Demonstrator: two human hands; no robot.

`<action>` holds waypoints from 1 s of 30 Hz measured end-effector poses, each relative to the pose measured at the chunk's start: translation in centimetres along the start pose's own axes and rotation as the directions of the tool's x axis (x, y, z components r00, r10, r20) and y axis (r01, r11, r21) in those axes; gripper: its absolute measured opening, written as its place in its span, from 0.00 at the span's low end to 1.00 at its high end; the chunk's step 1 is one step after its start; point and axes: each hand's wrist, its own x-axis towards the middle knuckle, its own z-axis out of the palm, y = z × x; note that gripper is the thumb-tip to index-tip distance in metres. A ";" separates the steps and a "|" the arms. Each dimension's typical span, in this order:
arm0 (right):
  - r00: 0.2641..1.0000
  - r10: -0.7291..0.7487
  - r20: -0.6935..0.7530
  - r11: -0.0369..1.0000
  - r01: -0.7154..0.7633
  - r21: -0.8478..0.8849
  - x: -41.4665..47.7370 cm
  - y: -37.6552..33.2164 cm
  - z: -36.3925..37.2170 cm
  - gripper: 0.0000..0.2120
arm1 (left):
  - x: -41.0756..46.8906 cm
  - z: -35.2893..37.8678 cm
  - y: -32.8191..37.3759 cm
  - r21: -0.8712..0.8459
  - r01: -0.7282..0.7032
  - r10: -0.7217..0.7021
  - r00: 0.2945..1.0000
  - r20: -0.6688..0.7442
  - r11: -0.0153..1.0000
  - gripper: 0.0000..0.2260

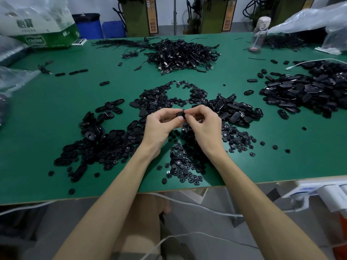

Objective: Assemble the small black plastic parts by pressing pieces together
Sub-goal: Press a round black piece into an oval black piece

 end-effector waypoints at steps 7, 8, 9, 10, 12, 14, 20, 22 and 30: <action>0.999 -0.036 -0.010 0.999 0.035 -0.032 -0.1 0.2 0.2 0.02 | -0.2 0.0 0.1 -0.007 -0.007 0.007 1.000 0.021 1.000 0.11; 0.999 -0.042 -0.015 0.999 0.042 -0.035 -0.1 0.2 0.2 0.03 | -0.2 -0.1 0.2 -0.003 -0.010 0.010 1.000 0.024 1.000 0.11; 0.999 -0.046 -0.016 0.998 0.045 -0.036 -0.1 0.3 0.2 0.03 | -0.2 0.0 0.2 -0.002 -0.010 0.010 1.000 0.026 1.000 0.11; 0.999 -0.046 -0.016 0.998 0.046 -0.031 0.0 0.3 0.2 0.03 | -0.2 -0.1 0.2 -0.005 -0.008 0.008 1.000 0.028 1.000 0.11; 0.999 -0.040 -0.013 0.999 0.040 -0.015 0.0 0.5 0.2 0.03 | -0.2 -0.1 0.2 -0.015 0.000 0.001 0.999 0.035 1.000 0.11; 0.999 -0.034 -0.016 0.999 0.034 -0.004 0.1 0.5 0.2 0.02 | -0.2 -0.1 0.1 -0.030 0.006 -0.005 0.999 0.038 1.000 0.11; 1.000 0.000 -0.016 0.999 0.000 0.035 0.1 0.5 0.0 0.02 | -0.1 -0.1 0.1 -0.065 0.009 -0.007 0.999 0.033 0.998 0.10; 1.000 -0.002 -0.020 1.000 0.002 0.026 0.1 0.5 0.0 0.03 | -0.1 0.0 0.0 -0.077 0.014 -0.012 1.000 0.029 0.997 0.09; 0.996 0.082 0.040 0.985 -0.087 0.147 0.4 0.8 0.0 0.09 | 0.1 -0.1 -0.1 -0.093 0.046 -0.044 0.999 0.023 0.995 0.09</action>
